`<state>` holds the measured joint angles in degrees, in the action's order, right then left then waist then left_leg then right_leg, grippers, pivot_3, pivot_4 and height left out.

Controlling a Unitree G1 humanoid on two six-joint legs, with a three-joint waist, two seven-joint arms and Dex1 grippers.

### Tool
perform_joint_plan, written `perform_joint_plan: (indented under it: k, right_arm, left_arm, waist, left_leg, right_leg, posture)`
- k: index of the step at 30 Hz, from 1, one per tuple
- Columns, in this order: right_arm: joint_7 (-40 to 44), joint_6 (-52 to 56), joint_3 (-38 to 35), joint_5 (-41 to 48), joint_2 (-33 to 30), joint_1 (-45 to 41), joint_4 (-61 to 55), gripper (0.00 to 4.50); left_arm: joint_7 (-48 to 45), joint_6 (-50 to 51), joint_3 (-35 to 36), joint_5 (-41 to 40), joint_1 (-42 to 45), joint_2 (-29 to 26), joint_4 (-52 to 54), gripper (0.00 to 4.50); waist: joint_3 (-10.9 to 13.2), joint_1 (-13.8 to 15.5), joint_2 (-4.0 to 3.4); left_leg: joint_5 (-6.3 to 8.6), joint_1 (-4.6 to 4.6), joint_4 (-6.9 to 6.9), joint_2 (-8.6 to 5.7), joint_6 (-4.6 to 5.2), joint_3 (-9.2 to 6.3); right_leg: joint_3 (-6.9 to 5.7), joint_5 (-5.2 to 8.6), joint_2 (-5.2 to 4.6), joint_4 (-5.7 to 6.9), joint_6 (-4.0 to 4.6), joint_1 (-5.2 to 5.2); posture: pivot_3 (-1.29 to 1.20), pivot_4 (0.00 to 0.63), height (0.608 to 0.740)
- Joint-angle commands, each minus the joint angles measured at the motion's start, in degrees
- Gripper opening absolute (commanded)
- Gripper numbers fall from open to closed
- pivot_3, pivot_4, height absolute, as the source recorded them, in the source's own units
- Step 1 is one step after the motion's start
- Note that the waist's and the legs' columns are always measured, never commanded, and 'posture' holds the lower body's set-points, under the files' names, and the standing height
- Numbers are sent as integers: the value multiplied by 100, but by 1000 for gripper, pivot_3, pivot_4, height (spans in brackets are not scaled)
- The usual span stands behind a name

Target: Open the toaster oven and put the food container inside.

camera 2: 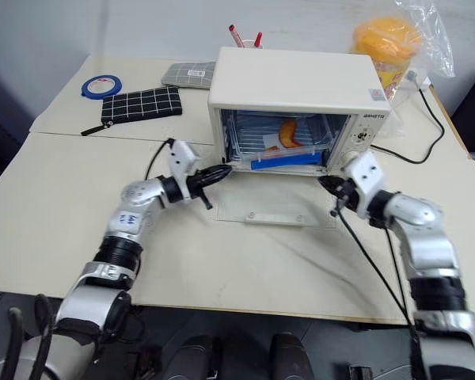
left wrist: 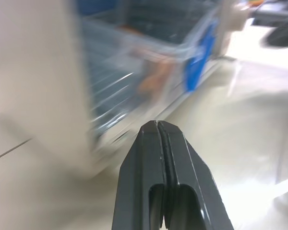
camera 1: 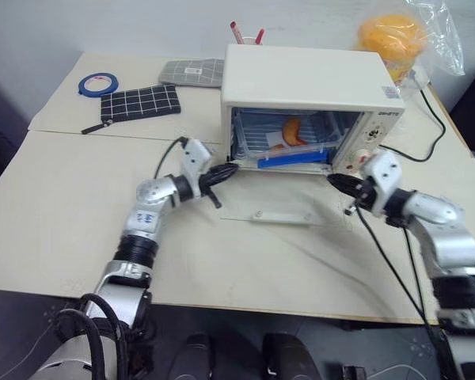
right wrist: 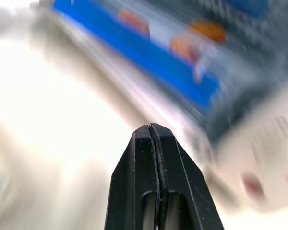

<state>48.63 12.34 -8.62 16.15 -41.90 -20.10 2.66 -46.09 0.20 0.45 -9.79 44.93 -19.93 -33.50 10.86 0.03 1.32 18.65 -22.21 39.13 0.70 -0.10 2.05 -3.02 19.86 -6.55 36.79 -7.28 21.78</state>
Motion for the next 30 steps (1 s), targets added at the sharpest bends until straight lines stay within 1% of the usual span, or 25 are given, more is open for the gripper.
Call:
perform_joint_plan:
  k: [1, 3, 5, 8, 10, 15, 19, 21, 24, 26, 29, 30]
  right_arm:
    - [208, 0, -474, 257, -261, 564, -587, 15]
    - [378, -148, -698, 250, -408, 1108, -613, 15]
    - [471, -327, -824, 223, -485, 1368, -385, 15]
    - [578, -613, -850, 191, -483, 1405, 47, 15]
    - [638, -786, -791, 156, -437, 1329, 356, 15]
    - [681, -1094, -536, 1, -286, 1073, 1071, 15]
    - [687, -1402, -174, -251, -57, 716, 1826, 15]
    - [772, -1677, 52, -423, 57, 515, 2184, 15]
    - [849, -1909, 177, -500, 108, 378, 2433, 15]
    - [1127, -1895, 250, -210, 330, 268, 2203, 15]
    - [1394, -1724, 202, 184, 485, 280, 1703, 0]
    - [1429, -1617, 143, 308, 498, 300, 1537, 0]
  left_arm:
    - [-410, 143, 189, -320, -209, -291, 589, 25]
    - [-1017, 378, 344, -687, -499, -656, 958, 25]
    - [-1663, 472, 408, -951, -810, -1063, 1185, 25]
    - [-2260, 443, 483, -1123, -1144, -1526, 1308, 25]
    - [-2459, 441, 502, -1130, -1318, -1749, 1395, 25]
    - [-2408, 608, 637, -1325, -1540, -1809, 1777, 25]
    - [-2477, 805, 658, -1406, -1989, -1939, 2268, 25]
    - [-2499, 883, 688, -1474, -2230, -1996, 2534, 25]
    - [-2457, 957, 714, -1519, -2361, -2020, 2714, 25]
    - [-2293, 1311, 826, -1803, -2440, -1950, 3101, 25]
    - [-2112, 1704, 891, -2097, -2495, -1902, 3528, 641]
    - [-2073, 1861, 898, -2190, -2510, -1914, 3644, 937]
  waist:
    - [0, -10, 0]
    - [0, -11, 0]
    - [1, -29, -2]
    - [3, -42, -7]
    - [3, -27, -8]
    - [4, -5, -8]
    - [4, -28, -10]
    - [3, -99, -14]
    - [3, -157, -13]
    - [3, -175, -13]
    - [4, -185, -15]
    - [9, -177, -23]
  left_leg:
    - [0, 6, 0, 2, 0, 0]
    - [0, 9, 0, 2, 0, 0]
    - [0, 9, -5, 5, 0, 0]
    - [0, 18, -4, 4, 0, 0]
    - [-1, 24, 1, 3, 1, -1]
    - [1, 29, 0, 3, 3, -17]
    - [2, 26, -5, 4, 5, -17]
    - [2, 29, -6, 7, 4, -14]
    - [1, 38, -4, 10, 4, -15]
    - [2, 57, -6, 11, 4, -12]
    - [5, 68, -17, 23, -2, -9]
    - [5, 68, -19, 26, -5, -9]
  right_leg:
    - [1, 0, 1, 0, 0, -6]
    - [0, 0, 2, 1, 0, -9]
    - [1, 0, 3, -3, 1, -9]
    - [11, 0, 2, 2, 1, -10]
    - [12, -1, 0, -6, 2, -16]
    - [17, -1, -4, -10, 2, -21]
    - [15, -1, -5, -3, 2, -20]
    - [18, -1, -2, -2, 2, -19]
    - [19, -1, -3, -2, 2, -27]
    - [25, 0, -3, -11, 4, -38]
    - [35, 0, -5, -7, 4, -41]
    - [35, 0, -6, 1, 5, -39]
  posture:
    - [0, 150, 740]
    - [0, 150, 740]
    - [0, 150, 740]
    - [0, 150, 740]
    - [0, 150, 740]
    - [0, 150, 740]
    - [0, 150, 740]
    - [0, 150, 740]
    - [0, 150, 740]
    - [0, 150, 740]
    - [0, 150, 740]
    - [0, 150, 740]
